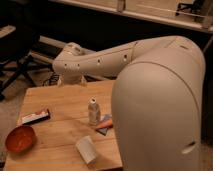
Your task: Knock the bottle over
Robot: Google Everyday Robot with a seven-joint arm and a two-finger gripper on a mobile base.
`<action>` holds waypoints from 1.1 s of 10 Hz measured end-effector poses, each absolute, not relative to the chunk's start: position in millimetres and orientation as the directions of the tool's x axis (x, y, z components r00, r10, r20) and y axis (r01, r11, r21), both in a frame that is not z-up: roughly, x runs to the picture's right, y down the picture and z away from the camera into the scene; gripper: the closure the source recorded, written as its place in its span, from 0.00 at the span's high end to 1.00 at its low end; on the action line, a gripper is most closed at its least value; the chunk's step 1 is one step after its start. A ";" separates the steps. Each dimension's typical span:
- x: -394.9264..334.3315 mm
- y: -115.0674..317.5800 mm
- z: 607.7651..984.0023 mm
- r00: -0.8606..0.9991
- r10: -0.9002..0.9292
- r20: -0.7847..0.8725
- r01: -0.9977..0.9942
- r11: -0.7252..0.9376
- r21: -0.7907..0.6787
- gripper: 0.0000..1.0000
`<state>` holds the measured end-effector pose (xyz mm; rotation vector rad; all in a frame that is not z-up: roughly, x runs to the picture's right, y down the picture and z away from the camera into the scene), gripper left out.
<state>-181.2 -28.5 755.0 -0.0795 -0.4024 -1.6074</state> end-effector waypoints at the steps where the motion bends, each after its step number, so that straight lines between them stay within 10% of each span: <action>1: -181.2 -28.6 754.9 -0.085 -0.953 0.292 0.978 -0.024 0.208 0.80; 11: -209.7 29.7 716.0 -0.121 -0.914 0.387 0.944 0.015 0.329 0.78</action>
